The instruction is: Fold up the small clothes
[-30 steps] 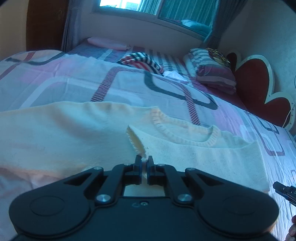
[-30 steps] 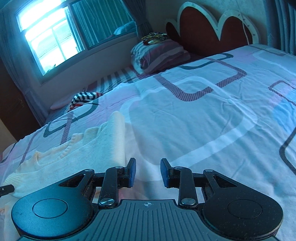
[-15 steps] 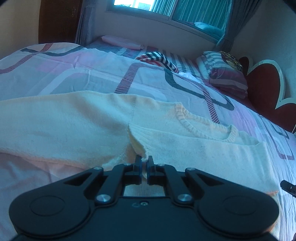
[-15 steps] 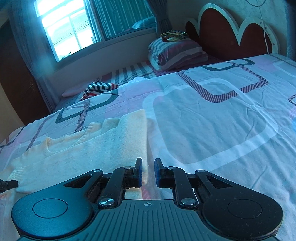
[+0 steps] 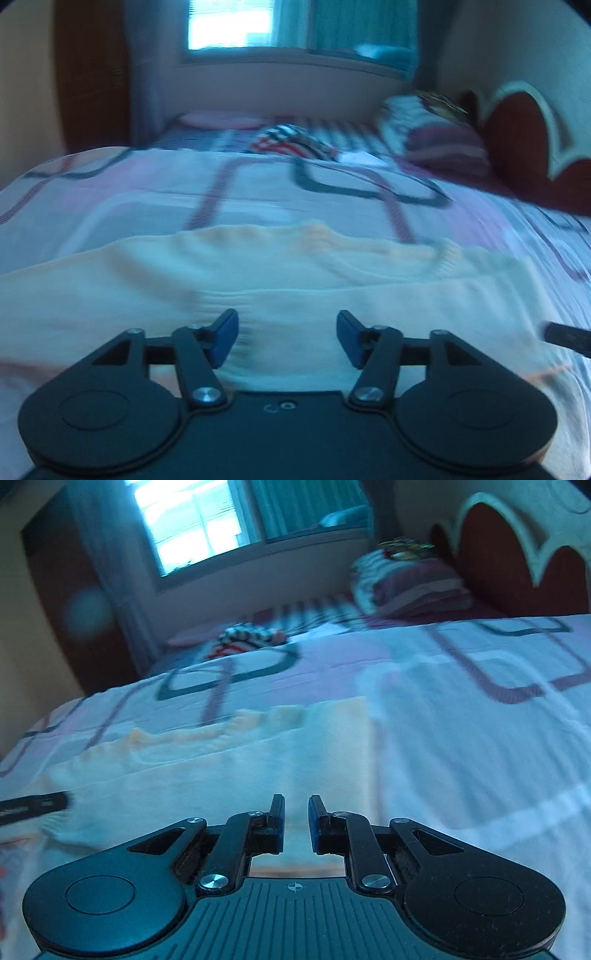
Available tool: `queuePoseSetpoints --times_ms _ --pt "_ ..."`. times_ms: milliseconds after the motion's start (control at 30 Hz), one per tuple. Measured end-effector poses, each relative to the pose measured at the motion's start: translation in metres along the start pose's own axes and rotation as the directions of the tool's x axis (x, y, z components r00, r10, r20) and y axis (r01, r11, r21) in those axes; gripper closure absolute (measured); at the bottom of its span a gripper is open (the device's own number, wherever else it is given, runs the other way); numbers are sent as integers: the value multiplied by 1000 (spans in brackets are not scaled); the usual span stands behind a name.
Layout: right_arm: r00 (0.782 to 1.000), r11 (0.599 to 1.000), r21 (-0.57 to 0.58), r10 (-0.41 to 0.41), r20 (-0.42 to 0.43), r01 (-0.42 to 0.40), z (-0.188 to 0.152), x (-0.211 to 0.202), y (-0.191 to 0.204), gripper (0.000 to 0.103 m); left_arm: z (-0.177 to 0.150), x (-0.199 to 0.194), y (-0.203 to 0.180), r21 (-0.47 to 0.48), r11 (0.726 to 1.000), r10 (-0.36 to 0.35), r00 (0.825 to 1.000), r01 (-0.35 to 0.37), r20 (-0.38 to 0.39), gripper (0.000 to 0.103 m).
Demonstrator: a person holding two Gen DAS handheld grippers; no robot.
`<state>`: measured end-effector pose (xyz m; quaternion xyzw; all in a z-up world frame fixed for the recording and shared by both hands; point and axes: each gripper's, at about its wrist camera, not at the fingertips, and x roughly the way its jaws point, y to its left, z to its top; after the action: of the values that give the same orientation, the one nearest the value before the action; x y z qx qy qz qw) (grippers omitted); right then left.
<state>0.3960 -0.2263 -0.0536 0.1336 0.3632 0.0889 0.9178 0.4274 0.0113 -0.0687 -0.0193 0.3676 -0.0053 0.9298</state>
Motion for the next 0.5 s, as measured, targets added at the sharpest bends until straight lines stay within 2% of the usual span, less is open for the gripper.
queuePoseSetpoints --times_ms 67,133,200,300,367,500 --pt "998 998 -36 56 -31 -57 -1 16 16 88 -3 12 -15 43 999 -3 1000 4 -21 43" --pt "994 993 -73 84 -62 -89 -4 28 25 88 -5 22 -13 39 999 17 999 -15 -48 43" --pt "997 994 -95 53 -48 -57 -3 32 20 88 -6 26 4 8 999 43 998 -42 -47 41" --pt "998 998 22 -58 -15 58 11 35 -22 91 -5 30 29 -6 999 49 997 -49 -54 41" --pt "999 996 68 -51 -1 51 23 34 -40 91 1 31 30 21 998 59 996 -58 -65 42" --pt "998 996 86 -26 57 21 48 34 -48 91 9 31 26 12 998 65 996 -65 -59 46"
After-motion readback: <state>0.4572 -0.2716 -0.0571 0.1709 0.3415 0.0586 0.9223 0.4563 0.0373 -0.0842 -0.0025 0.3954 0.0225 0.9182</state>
